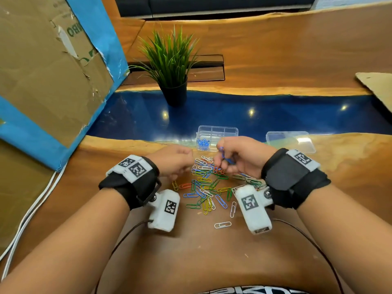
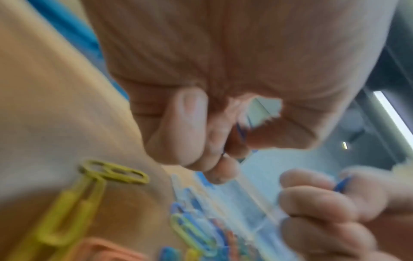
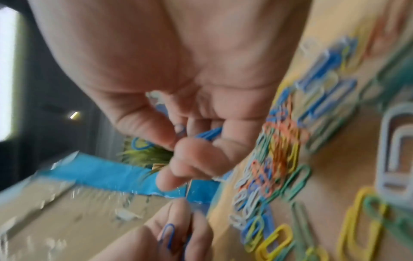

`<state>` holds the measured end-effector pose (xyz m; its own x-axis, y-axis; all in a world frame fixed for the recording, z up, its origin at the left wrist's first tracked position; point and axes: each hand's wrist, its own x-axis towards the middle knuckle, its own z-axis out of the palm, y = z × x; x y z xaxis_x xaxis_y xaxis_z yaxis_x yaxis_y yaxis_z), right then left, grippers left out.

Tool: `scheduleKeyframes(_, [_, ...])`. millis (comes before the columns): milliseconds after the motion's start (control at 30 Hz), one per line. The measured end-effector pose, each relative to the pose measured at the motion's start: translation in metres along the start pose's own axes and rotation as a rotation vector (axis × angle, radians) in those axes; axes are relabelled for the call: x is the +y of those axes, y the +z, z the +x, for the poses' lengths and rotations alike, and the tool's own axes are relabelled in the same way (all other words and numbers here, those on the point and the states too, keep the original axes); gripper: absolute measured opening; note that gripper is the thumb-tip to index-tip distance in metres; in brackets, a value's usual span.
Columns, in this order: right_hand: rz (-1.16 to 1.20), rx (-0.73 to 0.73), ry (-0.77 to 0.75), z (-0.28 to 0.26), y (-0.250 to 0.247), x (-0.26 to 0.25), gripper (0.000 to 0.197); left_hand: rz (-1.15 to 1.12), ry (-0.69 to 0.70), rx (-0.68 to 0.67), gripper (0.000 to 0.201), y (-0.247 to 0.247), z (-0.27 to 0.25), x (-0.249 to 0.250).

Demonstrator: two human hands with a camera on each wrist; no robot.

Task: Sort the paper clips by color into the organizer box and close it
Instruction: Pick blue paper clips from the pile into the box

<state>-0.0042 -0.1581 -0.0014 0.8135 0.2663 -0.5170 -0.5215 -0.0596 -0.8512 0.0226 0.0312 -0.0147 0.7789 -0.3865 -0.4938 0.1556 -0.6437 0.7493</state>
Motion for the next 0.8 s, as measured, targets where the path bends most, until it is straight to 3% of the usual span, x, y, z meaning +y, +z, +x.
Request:
scheduleKeyframes(67, [0.199,-0.007,-0.012,0.003,-0.001,0.000,0.029,-0.218,0.028,0.045,0.036,0.004,0.002,0.007])
scheduleKeyframes(167, [0.303,0.068,-0.006,0.008,0.000,-0.002,0.031,-0.312,0.052,0.146,0.034,0.008,0.008,0.020])
scheduleKeyframes(300, [0.278,0.220,-0.019,0.013,-0.002,-0.013,0.022,-0.237,0.054,0.235,0.012,0.010,0.024,0.035])
scheduleKeyframes(400, [0.340,0.273,-0.027,0.017,-0.004,-0.024,0.017,-0.190,0.044,0.225,0.011,0.013,0.035,0.047])
scheduleKeyframes(500, [0.240,0.313,0.003,0.022,-0.003,-0.032,0.027,-0.222,-0.006,0.225,0.015,0.016,0.043,0.059])
scheduleKeyframes(567, [0.209,0.309,0.046,0.024,-0.001,-0.034,0.013,-0.222,-0.025,0.208,0.012,0.018,0.042,0.067])
scheduleKeyframes(633, [0.195,0.323,0.081,0.023,0.000,-0.034,0.005,-0.229,-0.081,0.269,0.021,0.014,0.045,0.069])
scheduleKeyframes(667, [0.193,0.323,0.094,0.022,0.001,-0.035,0.005,-0.115,-0.026,0.292,0.031,0.013,0.046,0.069])
scheduleKeyframes(733, [0.201,0.317,0.100,0.022,0.001,-0.036,0.012,0.026,0.009,0.304,0.041,0.015,0.045,0.068])
scheduleKeyframes(800, [0.238,0.304,0.088,0.019,0.003,-0.038,0.019,-0.047,-0.025,0.306,0.043,0.014,0.044,0.072])
